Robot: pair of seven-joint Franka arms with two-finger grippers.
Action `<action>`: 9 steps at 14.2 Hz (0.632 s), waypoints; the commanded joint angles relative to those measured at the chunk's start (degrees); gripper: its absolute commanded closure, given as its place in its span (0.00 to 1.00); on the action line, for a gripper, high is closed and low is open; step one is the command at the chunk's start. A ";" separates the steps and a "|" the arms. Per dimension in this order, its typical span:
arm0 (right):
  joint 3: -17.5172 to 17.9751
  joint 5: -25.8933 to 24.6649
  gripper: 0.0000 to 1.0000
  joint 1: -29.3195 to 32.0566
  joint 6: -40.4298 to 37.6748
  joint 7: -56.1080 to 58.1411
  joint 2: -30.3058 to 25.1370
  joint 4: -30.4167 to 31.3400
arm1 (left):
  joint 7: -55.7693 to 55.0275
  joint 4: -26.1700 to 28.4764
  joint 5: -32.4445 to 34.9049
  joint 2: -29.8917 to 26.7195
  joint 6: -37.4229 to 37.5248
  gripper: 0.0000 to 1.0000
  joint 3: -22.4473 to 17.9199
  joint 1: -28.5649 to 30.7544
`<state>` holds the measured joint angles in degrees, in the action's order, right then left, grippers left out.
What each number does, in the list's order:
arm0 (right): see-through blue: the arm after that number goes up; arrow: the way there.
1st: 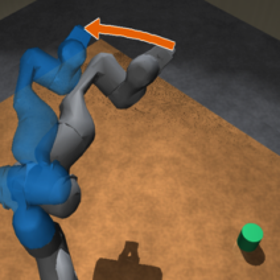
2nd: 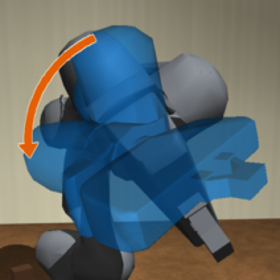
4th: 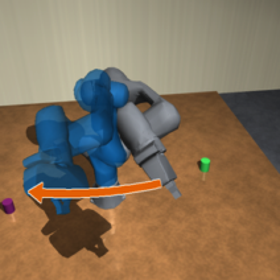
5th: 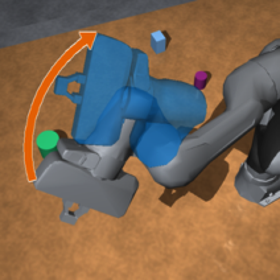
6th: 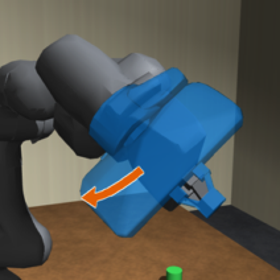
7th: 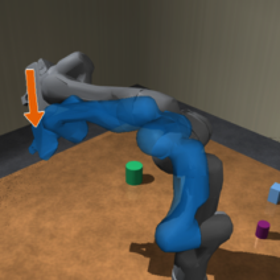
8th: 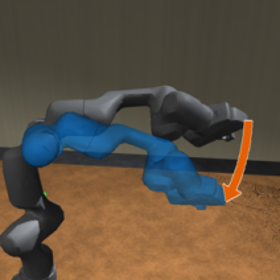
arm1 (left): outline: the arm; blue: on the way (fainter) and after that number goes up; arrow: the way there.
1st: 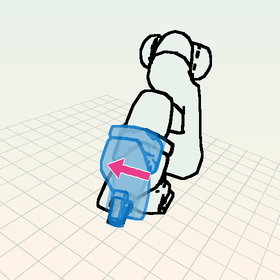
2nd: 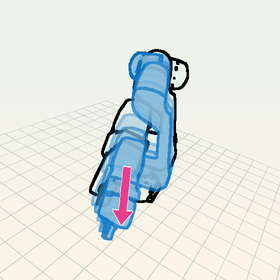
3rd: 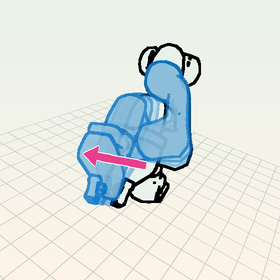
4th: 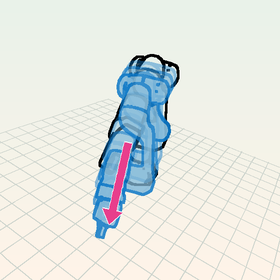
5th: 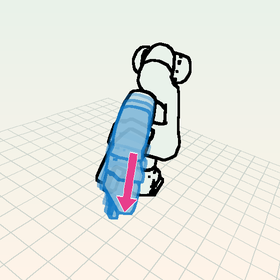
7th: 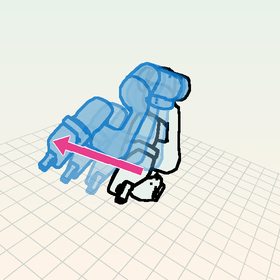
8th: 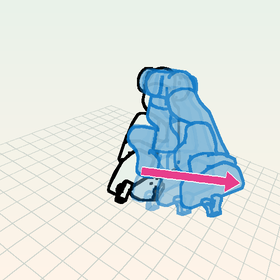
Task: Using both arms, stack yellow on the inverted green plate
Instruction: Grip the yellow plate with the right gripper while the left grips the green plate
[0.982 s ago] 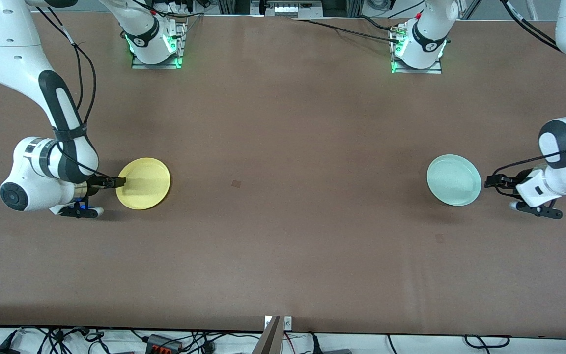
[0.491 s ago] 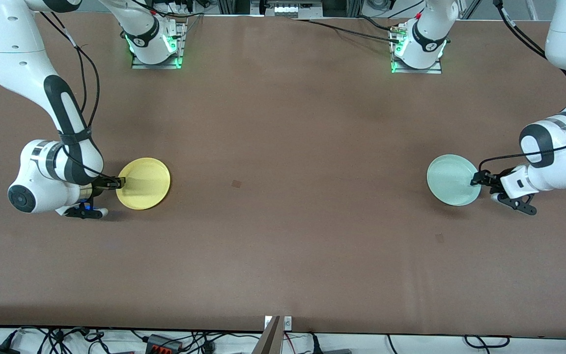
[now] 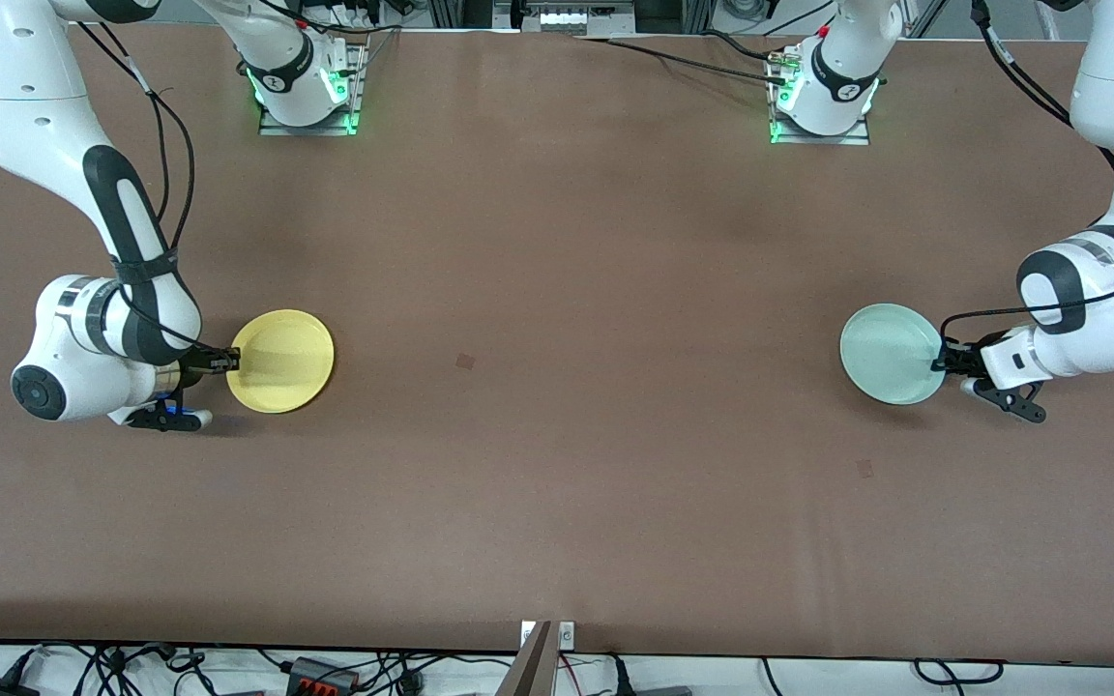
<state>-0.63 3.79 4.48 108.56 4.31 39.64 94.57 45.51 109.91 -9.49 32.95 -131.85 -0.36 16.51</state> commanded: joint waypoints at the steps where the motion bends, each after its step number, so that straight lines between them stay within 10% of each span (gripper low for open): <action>1: 1.33 0.25 1.00 -0.26 -6.67 -0.53 -0.61 -5.25 | 2.22 -1.89 -1.24 0.01 0.01 0.99 0.89 0.45; 9: 8.53 0.25 1.00 -1.92 -10.30 -3.15 -4.65 -9.31 | -7.67 -12.33 9.54 -7.64 7.11 0.99 4.14 -7.53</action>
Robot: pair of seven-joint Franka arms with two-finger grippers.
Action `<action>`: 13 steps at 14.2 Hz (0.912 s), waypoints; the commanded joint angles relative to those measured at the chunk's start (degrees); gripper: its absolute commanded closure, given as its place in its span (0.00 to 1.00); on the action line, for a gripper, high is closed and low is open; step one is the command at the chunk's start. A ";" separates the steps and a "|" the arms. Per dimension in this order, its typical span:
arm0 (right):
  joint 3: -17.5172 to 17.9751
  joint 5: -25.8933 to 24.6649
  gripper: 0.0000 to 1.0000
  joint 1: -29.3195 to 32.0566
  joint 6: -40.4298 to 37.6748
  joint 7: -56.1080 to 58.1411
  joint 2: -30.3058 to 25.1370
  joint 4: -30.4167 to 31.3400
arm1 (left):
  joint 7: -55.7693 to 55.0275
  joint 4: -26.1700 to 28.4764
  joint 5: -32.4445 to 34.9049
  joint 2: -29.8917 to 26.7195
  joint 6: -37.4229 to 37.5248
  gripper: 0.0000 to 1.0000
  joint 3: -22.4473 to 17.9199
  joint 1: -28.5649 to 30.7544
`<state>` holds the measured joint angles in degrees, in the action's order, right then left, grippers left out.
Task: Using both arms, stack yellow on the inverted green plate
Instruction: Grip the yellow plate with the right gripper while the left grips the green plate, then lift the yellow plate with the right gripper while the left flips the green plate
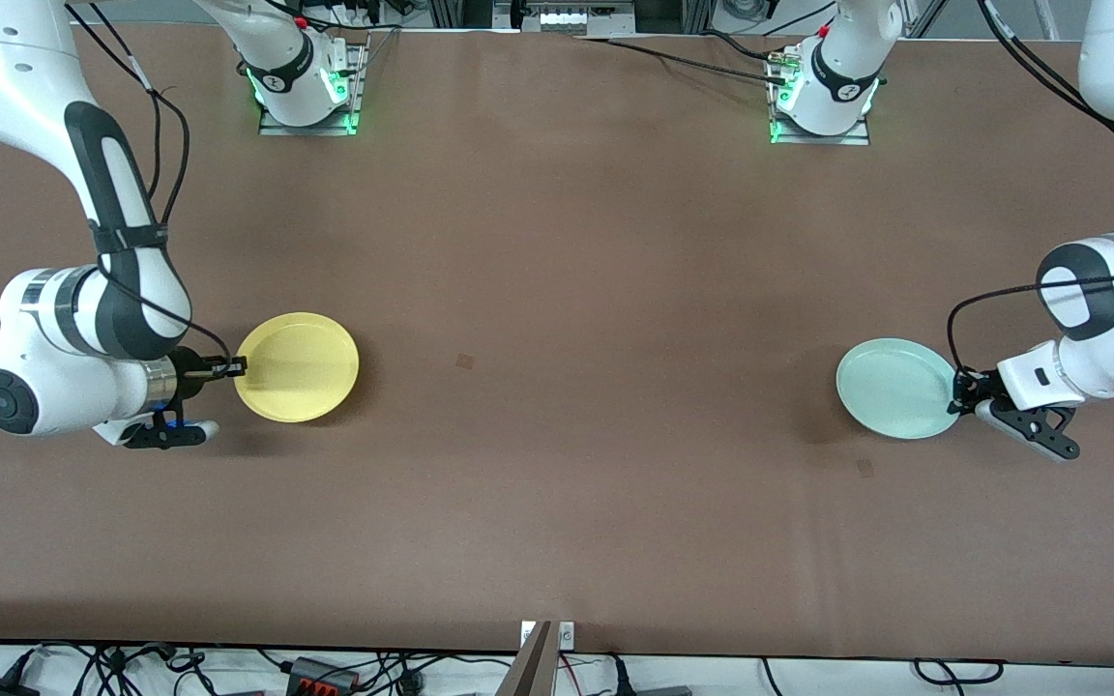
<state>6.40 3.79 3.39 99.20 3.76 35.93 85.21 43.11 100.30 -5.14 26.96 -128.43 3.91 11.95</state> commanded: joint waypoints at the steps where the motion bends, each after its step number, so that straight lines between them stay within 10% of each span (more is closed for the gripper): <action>1: 2.55 0.25 1.00 -1.28 -1.02 -4.71 -1.04 -0.56 | -10.19 -4.48 8.27 -1.82 6.49 0.99 -0.05 -5.08; 6: 9.41 0.68 1.00 -1.10 -3.31 -15.09 -1.22 -2.67 | -36.47 -9.69 21.37 -2.17 17.94 0.99 -0.04 -17.38; 13: 9.60 11.67 1.00 -1.98 -2.52 -17.29 -0.16 -3.91 | -66.71 -9.69 41.16 -0.95 28.30 0.99 -0.31 -36.71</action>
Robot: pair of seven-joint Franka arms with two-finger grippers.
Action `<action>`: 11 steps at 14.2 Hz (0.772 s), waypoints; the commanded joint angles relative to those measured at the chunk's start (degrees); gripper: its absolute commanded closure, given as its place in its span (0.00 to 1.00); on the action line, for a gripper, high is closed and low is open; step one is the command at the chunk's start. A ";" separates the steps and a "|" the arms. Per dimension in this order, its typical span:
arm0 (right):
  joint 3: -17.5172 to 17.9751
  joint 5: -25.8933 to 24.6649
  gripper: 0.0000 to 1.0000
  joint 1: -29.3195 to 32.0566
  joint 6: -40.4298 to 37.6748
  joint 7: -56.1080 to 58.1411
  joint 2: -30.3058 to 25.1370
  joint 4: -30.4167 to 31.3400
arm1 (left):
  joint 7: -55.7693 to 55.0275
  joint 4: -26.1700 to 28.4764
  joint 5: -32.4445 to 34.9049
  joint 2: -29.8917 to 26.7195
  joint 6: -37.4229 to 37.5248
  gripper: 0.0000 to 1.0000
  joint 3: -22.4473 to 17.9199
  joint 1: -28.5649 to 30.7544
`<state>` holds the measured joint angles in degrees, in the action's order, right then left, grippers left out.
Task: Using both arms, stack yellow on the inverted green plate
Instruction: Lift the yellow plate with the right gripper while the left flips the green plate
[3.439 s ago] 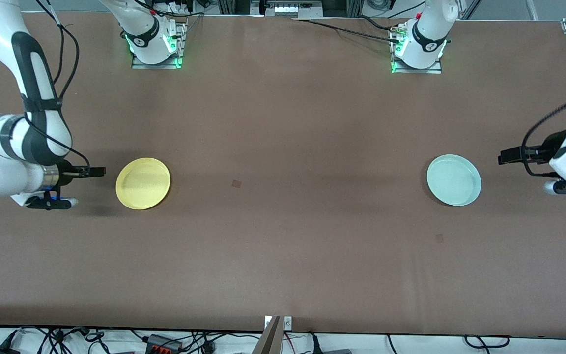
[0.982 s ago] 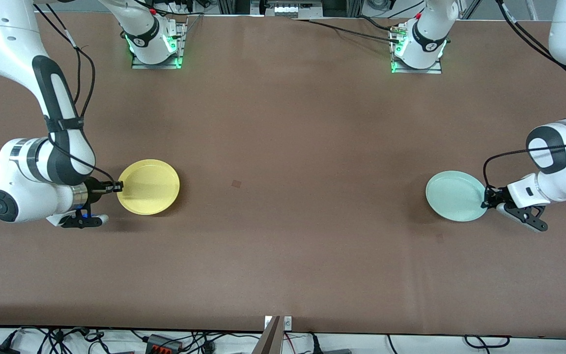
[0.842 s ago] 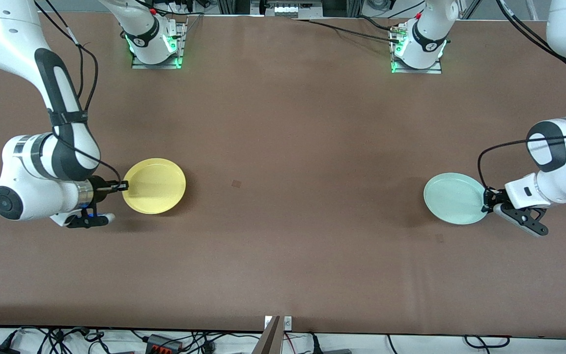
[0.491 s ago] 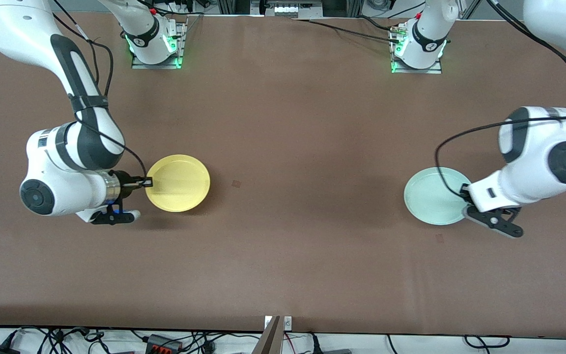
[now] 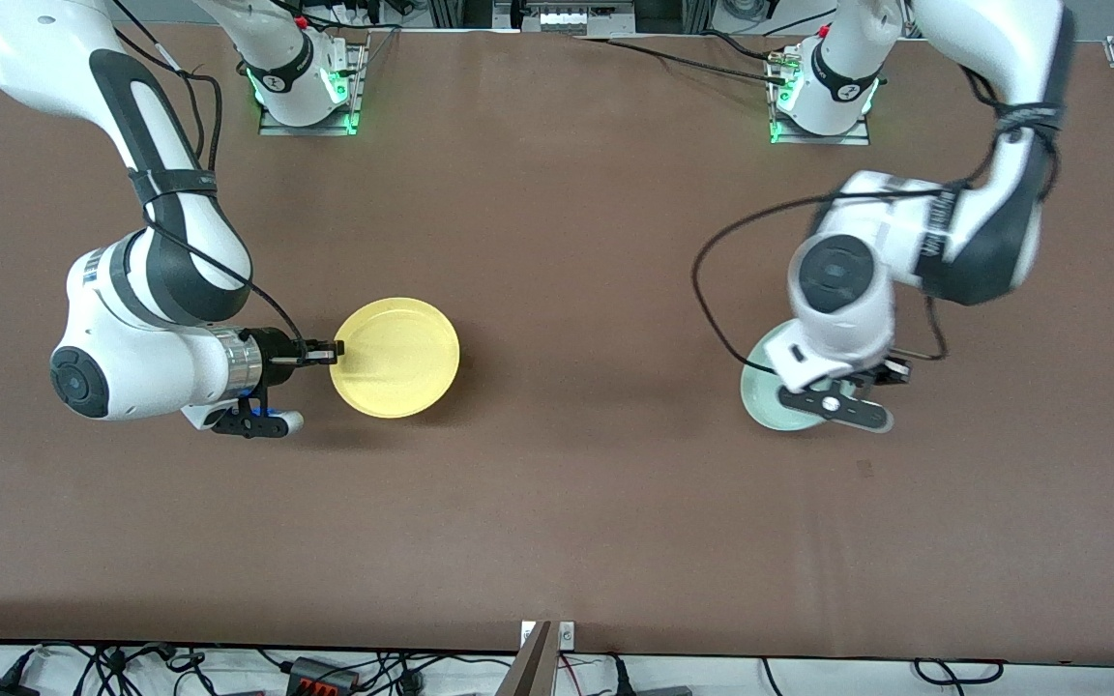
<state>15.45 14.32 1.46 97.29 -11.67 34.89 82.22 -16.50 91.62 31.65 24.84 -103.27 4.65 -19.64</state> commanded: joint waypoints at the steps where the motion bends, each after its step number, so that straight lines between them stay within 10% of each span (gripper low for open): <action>1: 0.55 1.15 1.00 -0.32 -0.35 -1.95 0.97 -0.92 | -9.67 -1.01 5.78 1.70 4.20 0.99 -1.05 -6.88; 11: 0.37 1.24 1.00 -4.80 3.08 -8.90 1.76 -2.85 | -43.08 -0.30 22.74 12.94 15.45 0.99 -1.05 -27.45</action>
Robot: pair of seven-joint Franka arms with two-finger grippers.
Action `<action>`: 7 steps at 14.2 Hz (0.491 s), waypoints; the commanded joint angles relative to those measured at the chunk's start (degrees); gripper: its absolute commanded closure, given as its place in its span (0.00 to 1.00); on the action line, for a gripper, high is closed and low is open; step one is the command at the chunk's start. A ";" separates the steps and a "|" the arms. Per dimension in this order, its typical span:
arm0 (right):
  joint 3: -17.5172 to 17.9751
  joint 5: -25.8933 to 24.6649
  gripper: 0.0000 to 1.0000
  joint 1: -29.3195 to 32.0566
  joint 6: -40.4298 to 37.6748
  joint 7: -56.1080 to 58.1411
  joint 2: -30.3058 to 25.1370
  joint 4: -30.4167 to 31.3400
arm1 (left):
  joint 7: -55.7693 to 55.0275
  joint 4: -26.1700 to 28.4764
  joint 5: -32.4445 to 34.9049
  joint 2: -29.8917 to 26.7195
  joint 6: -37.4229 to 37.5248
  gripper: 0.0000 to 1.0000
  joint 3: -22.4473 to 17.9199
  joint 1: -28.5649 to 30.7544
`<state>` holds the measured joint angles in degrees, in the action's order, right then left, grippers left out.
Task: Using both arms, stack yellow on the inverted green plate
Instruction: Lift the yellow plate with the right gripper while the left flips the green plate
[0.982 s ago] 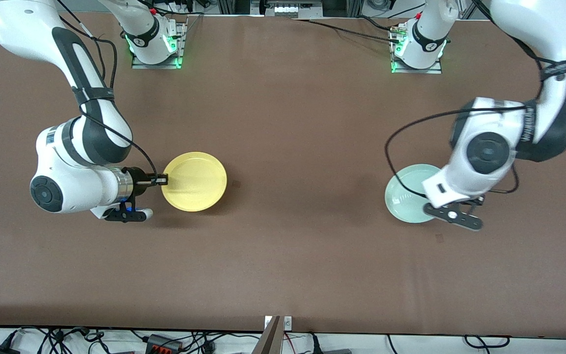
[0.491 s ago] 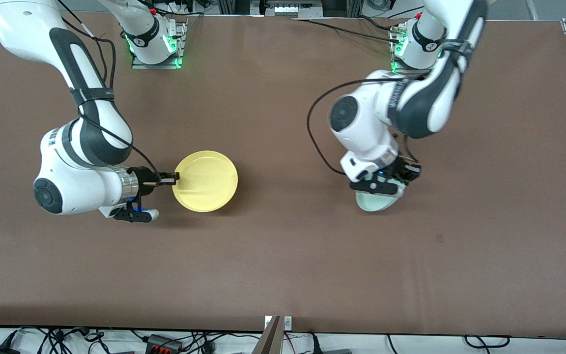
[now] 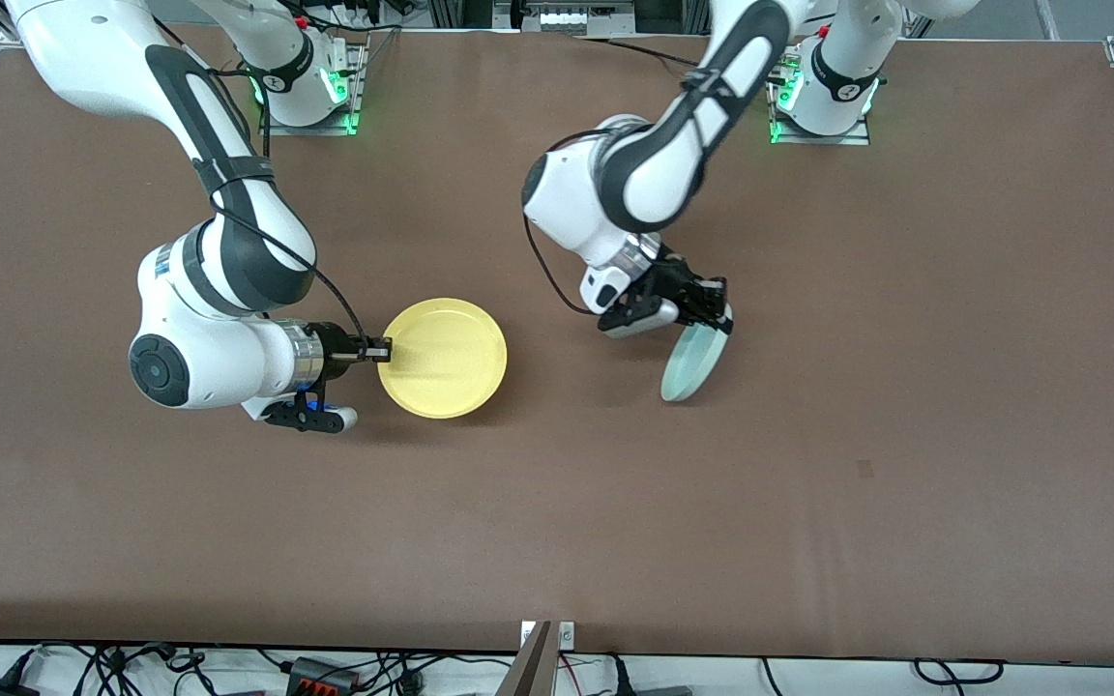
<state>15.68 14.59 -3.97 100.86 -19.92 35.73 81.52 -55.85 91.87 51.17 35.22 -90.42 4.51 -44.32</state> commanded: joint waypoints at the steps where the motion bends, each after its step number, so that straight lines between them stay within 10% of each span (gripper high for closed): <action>1: 0.14 0.97 1.00 0.71 -0.49 -0.74 0.92 -2.16 | -5.83 -0.56 4.45 4.06 4.01 0.99 -0.91 -4.35; 7: 0.14 1.06 1.00 0.54 -0.49 -0.74 1.71 -2.16 | -13.58 -1.17 5.09 7.76 4.64 0.92 -0.82 -9.38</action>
<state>15.45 14.61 -3.56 100.87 -19.93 36.46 81.01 -67.34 91.85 56.67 40.27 -83.17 3.79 -53.32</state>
